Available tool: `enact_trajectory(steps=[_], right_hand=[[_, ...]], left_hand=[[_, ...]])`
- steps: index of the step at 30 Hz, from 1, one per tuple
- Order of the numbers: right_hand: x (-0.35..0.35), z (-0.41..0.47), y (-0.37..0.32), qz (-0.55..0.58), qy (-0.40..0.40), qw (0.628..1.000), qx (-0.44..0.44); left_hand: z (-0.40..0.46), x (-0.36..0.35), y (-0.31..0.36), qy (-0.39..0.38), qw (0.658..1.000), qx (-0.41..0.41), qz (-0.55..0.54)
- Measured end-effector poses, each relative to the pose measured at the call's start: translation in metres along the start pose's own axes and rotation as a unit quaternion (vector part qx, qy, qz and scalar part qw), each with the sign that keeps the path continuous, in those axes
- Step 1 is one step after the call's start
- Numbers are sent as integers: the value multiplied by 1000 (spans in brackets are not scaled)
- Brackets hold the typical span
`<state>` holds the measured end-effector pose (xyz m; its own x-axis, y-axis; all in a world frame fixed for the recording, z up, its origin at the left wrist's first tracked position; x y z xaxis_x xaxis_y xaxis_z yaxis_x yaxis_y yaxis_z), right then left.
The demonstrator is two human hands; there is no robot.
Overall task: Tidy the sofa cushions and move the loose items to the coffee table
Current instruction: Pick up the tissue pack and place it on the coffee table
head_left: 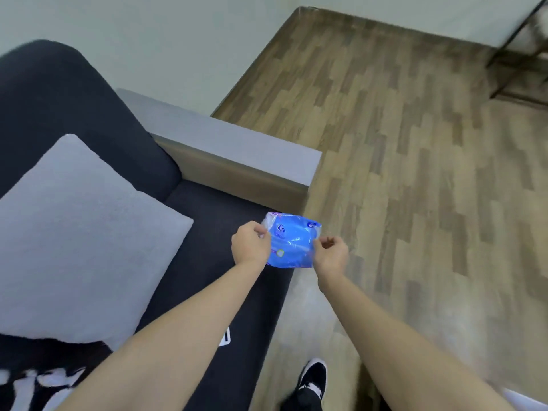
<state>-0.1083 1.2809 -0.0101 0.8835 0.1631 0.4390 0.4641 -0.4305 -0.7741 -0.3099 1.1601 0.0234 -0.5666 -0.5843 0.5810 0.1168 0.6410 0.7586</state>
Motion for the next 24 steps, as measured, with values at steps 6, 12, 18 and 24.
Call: enact_trajectory(steps=[6, 12, 18, 24], right_hand=[[144, 6, 68, 54, 76, 995, -32], [299, 10, 186, 39, 174, 980, -87], [412, 9, 298, 22, 242, 961, -133], [474, 22, 362, 17, 254, 954, -159]], left_hand=[[-96, -100, 34, -77, 996, -29, -20], [-220, -238, 30, -184, 982, -35, -15], [-323, -350, 7, -260, 964, -49, 29], [-383, -424, -16, -275, 961, -13, 37]])
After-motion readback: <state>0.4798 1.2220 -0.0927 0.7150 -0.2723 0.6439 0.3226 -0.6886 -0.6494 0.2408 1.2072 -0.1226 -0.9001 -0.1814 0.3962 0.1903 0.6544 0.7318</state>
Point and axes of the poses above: each hand's wrist, its own z-axis towards the middle knuckle, its own x-axis out of the back of the hand, y = z × x, the point moved 9 cm from there along z, towards the middle knuckle, and after that the axes turned 3 degrees about -x, right-handed, at the moved point
